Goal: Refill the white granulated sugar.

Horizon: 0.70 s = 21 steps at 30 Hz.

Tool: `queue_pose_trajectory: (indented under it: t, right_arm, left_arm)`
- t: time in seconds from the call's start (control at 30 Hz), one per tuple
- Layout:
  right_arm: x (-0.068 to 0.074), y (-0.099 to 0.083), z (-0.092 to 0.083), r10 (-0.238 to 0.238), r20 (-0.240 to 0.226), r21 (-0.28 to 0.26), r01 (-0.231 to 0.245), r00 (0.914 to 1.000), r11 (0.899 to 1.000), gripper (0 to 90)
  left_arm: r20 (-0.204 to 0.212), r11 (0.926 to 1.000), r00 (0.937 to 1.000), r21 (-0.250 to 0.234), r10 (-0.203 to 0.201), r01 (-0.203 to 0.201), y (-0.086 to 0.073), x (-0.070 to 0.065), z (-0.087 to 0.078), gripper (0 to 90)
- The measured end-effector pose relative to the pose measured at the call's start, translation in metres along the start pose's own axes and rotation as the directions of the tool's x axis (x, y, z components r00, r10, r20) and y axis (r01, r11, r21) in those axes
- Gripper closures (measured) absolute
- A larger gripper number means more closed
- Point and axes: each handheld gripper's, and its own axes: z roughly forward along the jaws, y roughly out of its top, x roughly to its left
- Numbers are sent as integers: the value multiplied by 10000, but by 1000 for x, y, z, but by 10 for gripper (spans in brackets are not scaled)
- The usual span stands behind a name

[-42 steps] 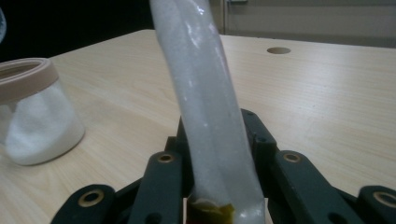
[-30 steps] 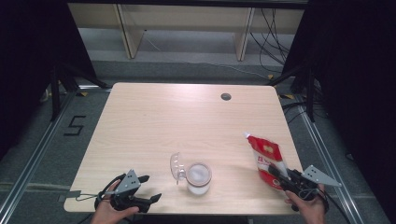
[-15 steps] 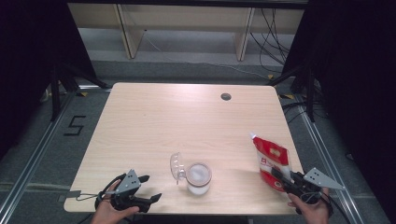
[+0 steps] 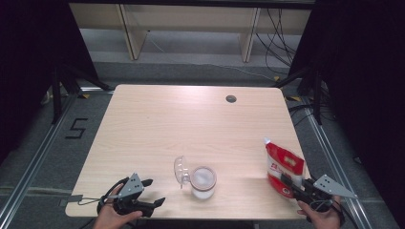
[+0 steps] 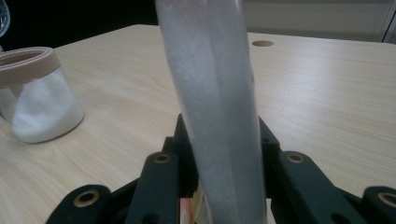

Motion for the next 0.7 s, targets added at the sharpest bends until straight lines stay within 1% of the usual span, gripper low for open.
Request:
queue_pose_trajectory:
  t: [0.03,0.07,0.1,0.13,0.2,0.23,0.27,0.3,0.33,0.37,0.4,0.43,0.47,0.5,0.53,0.57,0.6,0.63,0.67,0.7]
  right_arm:
    - [0,0,0,-39,49,-17,39,10000,10000,709]
    - [1,-1,-1,164,60,-23,-163,9998,9999,708]
    - [1,-1,-1,143,63,-70,-143,9999,9999,705]
    - [0,-1,-2,-63,47,28,62,10000,10000,700]
    - [-1,-1,-3,-239,176,81,238,9996,9997,691]
    - [-1,-2,-3,-204,199,99,202,9996,9997,689]
    - [-1,-2,-3,-90,86,84,90,9999,9999,691]
    - [0,-2,-5,50,152,185,-52,9999,9998,693]
    - [-2,-2,-4,-317,237,175,313,9992,9994,694]
    - [-2,-2,-4,-317,237,175,313,9992,9994,694]
    - [-4,-5,-4,-412,294,142,408,9987,9991,700]
    - [-3,-5,-3,-169,190,111,167,9997,9998,703]
    - [0,-5,-4,5,196,201,-9,9998,9998,704]
    - [-2,-4,-3,-335,207,182,331,9992,9993,705]
    - [0,-4,-2,38,105,197,-40,9999,9998,705]
    - [-1,-3,-1,-72,33,192,72,10000,9998,706]
    - [-1,-3,-1,-72,33,192,72,10000,9998,706]
    - [0,-4,0,9,75,133,-10,10000,9999,706]
    - [-2,-2,2,-249,72,209,248,9997,9995,707]
    - [-3,-2,3,-301,110,239,298,9995,9993,707]
  left_arm:
    - [5,10000,10000,23,29,-29,0,0,0,216]
    - [-74,9996,9997,194,222,-220,0,2,-1,216]
    - [-36,9997,9998,162,177,-177,0,1,-1,216]
    - [-23,9998,9999,165,141,-141,0,1,-1,216]
    - [-5,9998,9999,156,107,-107,0,1,-1,216]
    - [-7,9999,10000,84,75,-75,0,1,0,216]
    - [8,9999,9999,73,138,-138,0,1,0,216]
    - [12,9999,9999,73,142,-142,0,1,0,216]
    - [15,9999,9999,60,141,-141,0,1,0,216]
    - [15,9999,9999,60,141,-141,0,1,0,216]
    - [15,9999,9999,63,127,-127,0,1,0,216]
    - [-10,9999,9999,31,124,-124,0,1,0,216]
    - [45,10000,10000,-58,76,-76,-1,1,1,216]
    - [22,9999,9999,8,109,-109,0,0,1,216]
    - [-34,9998,9998,49,178,-178,0,1,0,216]
    - [-19,9999,9999,44,145,-145,0,0,0,216]
    - [-19,9999,9999,44,145,-145,0,0,0,216]
    - [51,10000,10000,-71,65,-65,-1,0,2,216]
    - [22,9999,9999,93,125,-125,0,1,1,216]
    - [29,9997,9997,105,239,-239,0,1,1,217]
